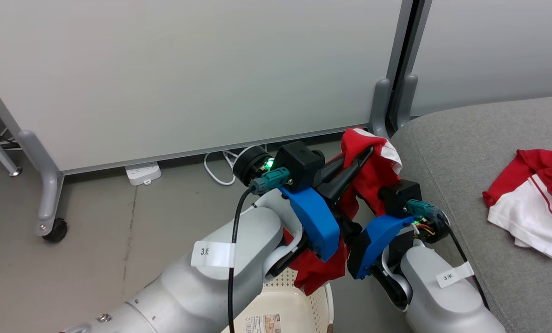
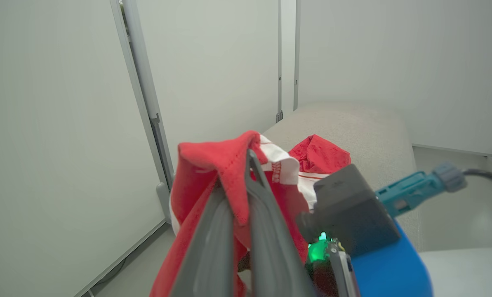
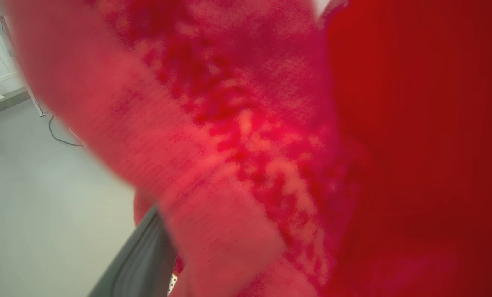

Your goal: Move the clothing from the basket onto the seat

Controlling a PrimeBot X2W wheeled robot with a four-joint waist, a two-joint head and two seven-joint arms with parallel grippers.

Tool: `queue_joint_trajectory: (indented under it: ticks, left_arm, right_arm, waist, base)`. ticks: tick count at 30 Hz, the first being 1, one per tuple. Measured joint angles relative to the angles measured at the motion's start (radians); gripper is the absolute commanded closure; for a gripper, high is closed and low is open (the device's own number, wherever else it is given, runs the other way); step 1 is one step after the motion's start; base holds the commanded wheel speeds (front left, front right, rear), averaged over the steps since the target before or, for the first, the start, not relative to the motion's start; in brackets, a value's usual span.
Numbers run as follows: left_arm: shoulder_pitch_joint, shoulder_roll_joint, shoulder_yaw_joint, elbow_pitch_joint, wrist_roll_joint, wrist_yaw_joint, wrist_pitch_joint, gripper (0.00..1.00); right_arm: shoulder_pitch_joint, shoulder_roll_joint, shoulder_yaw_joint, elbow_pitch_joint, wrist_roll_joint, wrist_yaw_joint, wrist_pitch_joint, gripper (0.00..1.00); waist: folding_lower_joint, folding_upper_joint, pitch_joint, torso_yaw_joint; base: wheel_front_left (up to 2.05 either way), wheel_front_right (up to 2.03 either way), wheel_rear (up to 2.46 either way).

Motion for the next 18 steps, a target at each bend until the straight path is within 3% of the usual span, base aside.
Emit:
queue_joint_trajectory:
  ticks: [1, 2, 3, 18]
  left_arm:
    - [0.0, 0.0, -0.001, -0.001, 0.0, 0.0, 0.0, 1.0]
    - [0.0, -0.001, -0.002, -0.002, 0.0, 0.0, 0.0, 1.0]
    - [0.0, -0.001, -0.002, -0.003, -0.001, 0.0, 0.0, 1.0]
    - [0.004, 0.0, 0.006, 0.007, -0.007, 0.0, 0.0, 1.0]
  right_arm:
    - [-0.008, 0.0, 0.009, 0.013, 0.006, 0.0, -0.004, 0.62]
    - [-0.016, 0.0, 0.018, 0.026, 0.014, 0.0, -0.006, 0.88]
    - [-0.022, 0.0, 0.03, 0.035, 0.022, 0.0, -0.013, 1.0]
    - [-0.065, 0.0, 0.115, 0.111, 0.093, 0.0, -0.066, 1.0]
  waist:
    - [0.0, 0.0, -0.001, 0.0]
    - [0.0, 0.0, -0.002, 0.0]
    - [0.0, 0.0, -0.003, -0.001]
    - [0.0, 0.0, -0.017, -0.022]
  base:
    - [0.0, 0.0, 0.0]
    - [0.0, 0.0, 0.0]
    - [0.0, 0.0, 0.0]
    - [0.0, 0.0, 0.0]
